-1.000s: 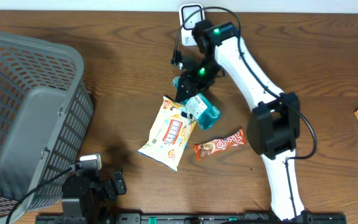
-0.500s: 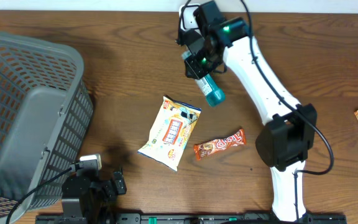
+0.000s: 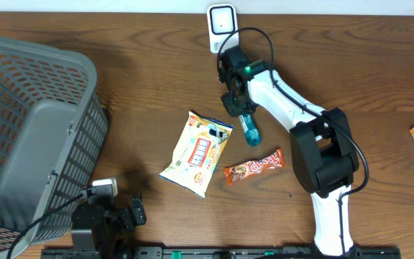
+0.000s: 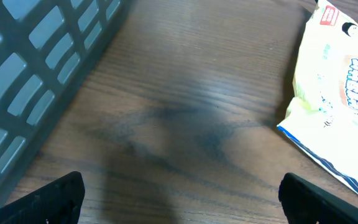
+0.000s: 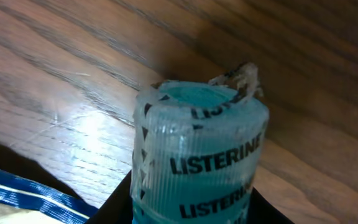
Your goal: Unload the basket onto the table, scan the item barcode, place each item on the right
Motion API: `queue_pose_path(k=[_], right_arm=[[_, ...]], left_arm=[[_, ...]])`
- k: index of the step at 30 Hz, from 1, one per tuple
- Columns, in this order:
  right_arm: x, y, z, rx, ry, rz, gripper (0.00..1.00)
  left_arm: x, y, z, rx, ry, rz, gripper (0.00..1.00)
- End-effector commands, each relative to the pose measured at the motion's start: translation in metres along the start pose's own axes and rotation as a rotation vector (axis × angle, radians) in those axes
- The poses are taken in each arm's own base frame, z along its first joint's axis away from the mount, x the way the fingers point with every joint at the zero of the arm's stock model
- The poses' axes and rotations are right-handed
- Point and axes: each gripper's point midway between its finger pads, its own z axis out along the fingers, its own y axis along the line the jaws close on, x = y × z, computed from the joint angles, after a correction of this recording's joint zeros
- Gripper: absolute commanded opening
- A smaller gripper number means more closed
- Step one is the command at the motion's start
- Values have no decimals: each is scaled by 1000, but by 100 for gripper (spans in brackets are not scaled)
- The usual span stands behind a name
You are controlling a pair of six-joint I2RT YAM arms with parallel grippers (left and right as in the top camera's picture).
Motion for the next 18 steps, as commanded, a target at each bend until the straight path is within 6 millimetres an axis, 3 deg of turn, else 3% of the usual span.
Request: queue_pose_path(k=[1,6,12,15,18], right_arm=[[-4,-2,-8,24,-23,27,15],[-9,-1,-12,20,-36,50,38],[-20,-2,-35,19,-43,51,46],[-22,-1,-45,11,-41,51,58],[-28,-1,-59,9,-49,55,63]], left_arm=[[1,1,-2,-5,0,-2,100],[1,1,-2,-5,0,-2,100],[1,1,-2,-5,0,-2,100],[1,1,-2,-5,0,-2,100],[1,1,-2,-5,0,-2,100]])
